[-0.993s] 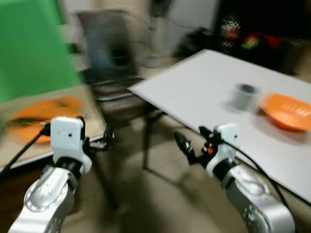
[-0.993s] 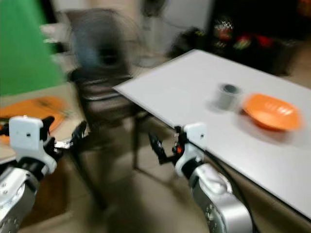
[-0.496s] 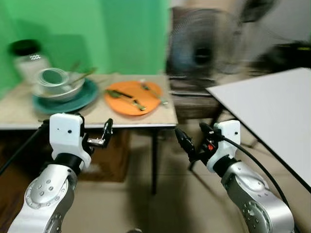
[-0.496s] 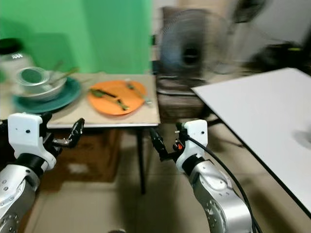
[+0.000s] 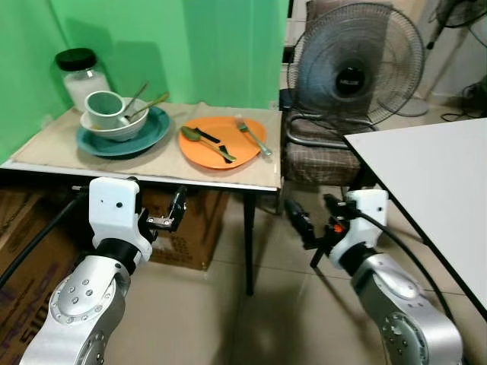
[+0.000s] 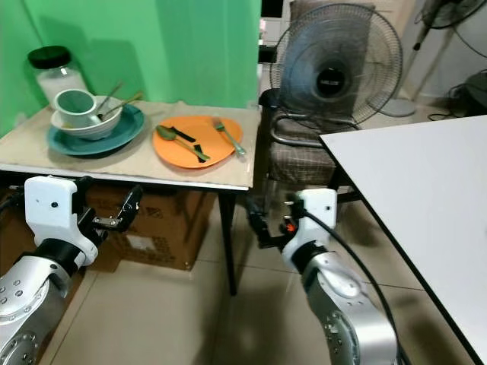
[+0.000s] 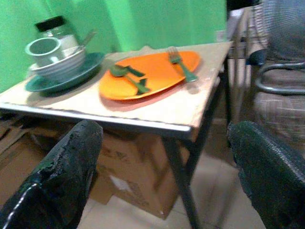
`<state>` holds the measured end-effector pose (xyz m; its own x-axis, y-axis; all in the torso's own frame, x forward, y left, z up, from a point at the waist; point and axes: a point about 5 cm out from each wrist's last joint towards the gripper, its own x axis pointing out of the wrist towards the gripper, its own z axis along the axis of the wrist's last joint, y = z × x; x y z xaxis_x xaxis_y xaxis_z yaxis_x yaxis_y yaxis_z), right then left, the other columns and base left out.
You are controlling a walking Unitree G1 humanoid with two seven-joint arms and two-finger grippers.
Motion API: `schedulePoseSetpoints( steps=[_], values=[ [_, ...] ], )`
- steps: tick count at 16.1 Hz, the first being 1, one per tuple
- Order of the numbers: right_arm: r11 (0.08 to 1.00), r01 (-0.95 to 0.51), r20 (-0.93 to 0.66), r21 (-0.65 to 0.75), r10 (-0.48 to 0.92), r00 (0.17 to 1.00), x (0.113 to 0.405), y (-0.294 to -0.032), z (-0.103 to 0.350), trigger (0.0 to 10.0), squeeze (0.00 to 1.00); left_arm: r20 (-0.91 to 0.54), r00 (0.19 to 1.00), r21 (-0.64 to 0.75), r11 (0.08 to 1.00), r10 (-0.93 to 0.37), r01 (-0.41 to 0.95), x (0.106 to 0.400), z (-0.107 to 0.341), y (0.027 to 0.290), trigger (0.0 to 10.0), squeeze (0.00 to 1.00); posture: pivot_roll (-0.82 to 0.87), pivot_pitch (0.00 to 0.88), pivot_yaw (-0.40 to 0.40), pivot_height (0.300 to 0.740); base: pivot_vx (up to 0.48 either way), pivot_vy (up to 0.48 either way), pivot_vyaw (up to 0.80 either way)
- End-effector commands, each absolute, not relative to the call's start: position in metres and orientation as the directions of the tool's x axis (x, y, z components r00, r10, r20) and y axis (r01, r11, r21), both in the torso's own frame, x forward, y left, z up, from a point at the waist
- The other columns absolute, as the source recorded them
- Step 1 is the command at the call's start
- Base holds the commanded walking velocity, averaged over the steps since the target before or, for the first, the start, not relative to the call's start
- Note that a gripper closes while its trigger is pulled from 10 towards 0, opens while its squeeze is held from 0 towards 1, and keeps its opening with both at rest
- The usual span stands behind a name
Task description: Setting the table
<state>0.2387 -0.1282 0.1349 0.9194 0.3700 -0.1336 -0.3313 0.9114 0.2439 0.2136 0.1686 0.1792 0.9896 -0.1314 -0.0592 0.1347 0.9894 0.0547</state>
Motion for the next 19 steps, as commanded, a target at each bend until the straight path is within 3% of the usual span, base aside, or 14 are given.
schedulePoseSetpoints(
  steps=[1, 6, 19],
  values=[
    [0.91, -0.339, -0.11, 0.241, 0.372, 0.922, 0.2414, -0.1274, 0.1406, 10.0, 0.0, -0.067, 0.988, 0.047, 0.989, -0.137, 0.14, 0.2145, 0.1787, 0.1686, 10.0, 0.0, 0.01, 0.0, 0.039, 0.74, 0.0, 0.0, 0.0],
    [0.912, -0.331, -0.109, 0.24, 0.364, 0.925, 0.2432, -0.1257, 0.1412, 10.0, 0.0, -0.061, 0.988, 0.033, 0.989, -0.14, 0.142, 0.2152, 0.1802, 0.1697, 10.0, 0.08, 0.01, 0.0, 0.037, 0.74, 0.286, 0.0, 0.0],
    [0.911, -0.32, -0.094, 0.26, 0.354, 0.931, 0.2479, -0.1251, 0.1431, 10.0, 0.0, -0.069, 0.987, 0.048, 0.987, -0.147, 0.15, 0.2138, 0.1794, 0.1709, 10.0, 0.05, 0.02, 0.0, 0.035, 0.74, 0.329, 0.0, 0.0]
  ],
)
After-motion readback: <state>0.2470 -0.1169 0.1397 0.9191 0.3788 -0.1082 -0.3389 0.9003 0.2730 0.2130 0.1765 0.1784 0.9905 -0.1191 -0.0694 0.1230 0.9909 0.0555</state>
